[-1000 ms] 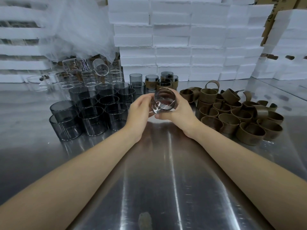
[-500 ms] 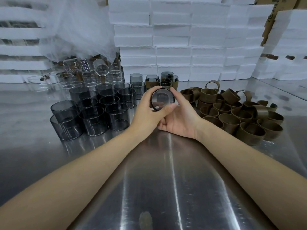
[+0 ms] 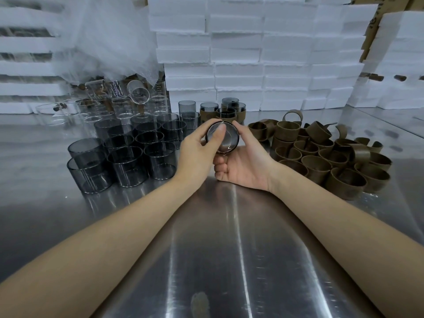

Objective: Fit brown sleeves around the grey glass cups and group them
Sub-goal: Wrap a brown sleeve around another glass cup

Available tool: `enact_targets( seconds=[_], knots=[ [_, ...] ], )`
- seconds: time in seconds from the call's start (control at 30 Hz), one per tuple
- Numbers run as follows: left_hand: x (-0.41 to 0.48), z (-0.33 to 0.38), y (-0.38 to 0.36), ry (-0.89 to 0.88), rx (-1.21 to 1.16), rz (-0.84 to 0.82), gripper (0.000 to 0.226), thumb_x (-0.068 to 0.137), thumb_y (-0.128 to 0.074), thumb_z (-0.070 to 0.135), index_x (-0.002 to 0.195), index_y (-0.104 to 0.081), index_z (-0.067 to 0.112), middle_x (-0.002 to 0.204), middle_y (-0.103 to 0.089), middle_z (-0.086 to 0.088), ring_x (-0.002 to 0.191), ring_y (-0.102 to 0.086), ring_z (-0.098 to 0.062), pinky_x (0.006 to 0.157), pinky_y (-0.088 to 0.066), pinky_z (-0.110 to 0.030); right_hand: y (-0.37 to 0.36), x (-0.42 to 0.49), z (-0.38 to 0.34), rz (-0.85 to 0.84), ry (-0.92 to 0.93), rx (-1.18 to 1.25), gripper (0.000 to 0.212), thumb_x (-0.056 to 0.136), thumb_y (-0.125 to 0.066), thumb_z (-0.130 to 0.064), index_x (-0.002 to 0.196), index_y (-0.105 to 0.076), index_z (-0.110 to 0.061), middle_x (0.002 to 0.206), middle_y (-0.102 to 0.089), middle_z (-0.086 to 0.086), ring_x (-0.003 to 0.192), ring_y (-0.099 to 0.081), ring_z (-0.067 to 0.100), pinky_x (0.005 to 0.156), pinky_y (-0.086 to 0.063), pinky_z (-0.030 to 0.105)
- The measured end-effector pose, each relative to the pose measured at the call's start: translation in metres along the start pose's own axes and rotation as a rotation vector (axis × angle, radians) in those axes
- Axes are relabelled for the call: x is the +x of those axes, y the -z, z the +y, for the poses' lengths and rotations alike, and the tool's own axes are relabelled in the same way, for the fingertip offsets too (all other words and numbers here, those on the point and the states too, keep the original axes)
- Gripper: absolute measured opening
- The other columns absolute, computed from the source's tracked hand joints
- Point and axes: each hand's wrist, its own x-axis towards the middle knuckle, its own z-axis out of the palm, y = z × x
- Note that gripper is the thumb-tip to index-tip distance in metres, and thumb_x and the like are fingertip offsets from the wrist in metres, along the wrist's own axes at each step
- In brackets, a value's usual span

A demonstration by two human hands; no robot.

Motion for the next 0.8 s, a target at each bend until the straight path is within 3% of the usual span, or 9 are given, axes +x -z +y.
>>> enact_targets(
  seconds=[0.1, 0.2, 0.3, 0.37, 0.43, 0.53, 0.67, 0.8],
  knots=[
    [-0.0002, -0.0014, 0.0021, 0.019, 0.002, 0.051, 0.027, 0.103, -0.045, 0.034, 0.099, -0.071, 0.030, 0.086, -0.074, 0.009, 0.084, -0.069, -0.013, 0.081, -0.054, -0.028, -0.0014, -0.0019, -0.0006, 0.016, -0.018, 0.011, 0.055, 0.087, -0.044, -0.067, 0.094, -0.050, -0.013, 0.065, -0.043, 0.002, 0.056, -0.041, 0.013, 0.058, -0.041, 0.024],
    [0.0005, -0.0020, 0.0042, 0.081, -0.035, 0.081, 0.045, 0.105, -0.029, 0.043, 0.099, -0.072, 0.029, 0.088, -0.075, 0.002, 0.090, -0.071, -0.014, 0.088, -0.054, -0.034, -0.0005, -0.0033, -0.0002, 0.019, -0.028, 0.040, 0.052, 0.086, -0.049, -0.065, 0.087, -0.051, -0.013, 0.066, -0.042, 0.002, 0.057, -0.039, 0.014, 0.058, -0.040, 0.024],
    [-0.0019, -0.0034, 0.0017, 0.109, 0.001, -0.025, 0.038, 0.096, -0.047, 0.049, 0.117, -0.065, 0.023, 0.102, -0.070, 0.011, 0.095, -0.065, 0.001, 0.090, -0.049, -0.026, 0.0012, -0.0025, 0.0000, 0.028, -0.013, 0.070, 0.055, 0.085, -0.054, -0.063, 0.091, -0.057, -0.008, 0.070, -0.047, 0.005, 0.058, -0.043, 0.015, 0.059, -0.043, 0.026],
    [-0.0015, -0.0059, 0.0012, 0.075, 0.049, -0.047, 0.040, 0.086, -0.072, 0.036, 0.122, -0.059, 0.023, 0.106, -0.068, 0.014, 0.096, -0.062, 0.004, 0.086, -0.048, -0.017, 0.0014, -0.0010, 0.0005, 0.035, 0.017, 0.035, 0.059, 0.083, -0.056, -0.062, 0.111, -0.053, -0.010, 0.076, -0.050, 0.006, 0.060, -0.048, 0.016, 0.062, -0.043, 0.027],
    [-0.0004, -0.0087, 0.0028, 0.043, 0.056, -0.032, 0.047, 0.077, -0.082, 0.029, 0.118, -0.059, 0.023, 0.103, -0.068, 0.015, 0.096, -0.064, 0.002, 0.082, -0.048, -0.011, 0.0024, 0.0015, 0.0014, 0.035, 0.033, 0.005, 0.062, 0.083, -0.056, -0.062, 0.118, -0.051, -0.011, 0.078, -0.053, 0.007, 0.060, -0.052, 0.016, 0.063, -0.045, 0.028],
    [-0.0003, -0.0088, 0.0043, 0.021, 0.048, -0.012, 0.039, 0.078, -0.081, 0.031, 0.111, -0.060, 0.025, 0.093, -0.069, 0.022, 0.088, -0.065, 0.002, 0.076, -0.049, -0.012, 0.0038, 0.0028, 0.0015, 0.035, 0.033, -0.021, 0.061, 0.084, -0.054, -0.064, 0.113, -0.050, -0.010, 0.071, -0.058, 0.007, 0.060, -0.054, 0.016, 0.062, -0.049, 0.028],
    [-0.0015, -0.0038, 0.0031, -0.001, 0.048, 0.022, 0.025, 0.084, -0.074, 0.038, 0.101, -0.060, 0.027, 0.084, -0.067, 0.023, 0.077, -0.063, 0.004, 0.069, -0.049, -0.012, 0.0024, 0.0026, 0.0017, -0.002, 0.035, -0.037, 0.057, 0.079, -0.054, -0.065, 0.094, -0.063, -0.011, 0.069, -0.061, 0.008, 0.061, -0.056, 0.016, 0.061, -0.052, 0.027],
    [-0.0027, -0.0003, 0.0024, -0.021, 0.081, 0.064, 0.023, 0.088, -0.069, 0.039, 0.102, -0.062, 0.022, 0.084, -0.067, 0.023, 0.080, -0.063, 0.004, 0.073, -0.047, -0.011, 0.0015, 0.0029, 0.0017, -0.024, 0.030, -0.038, 0.056, 0.083, -0.050, -0.067, 0.088, -0.064, -0.013, 0.071, -0.060, 0.007, 0.063, -0.056, 0.015, 0.063, -0.051, 0.026]
  ],
)
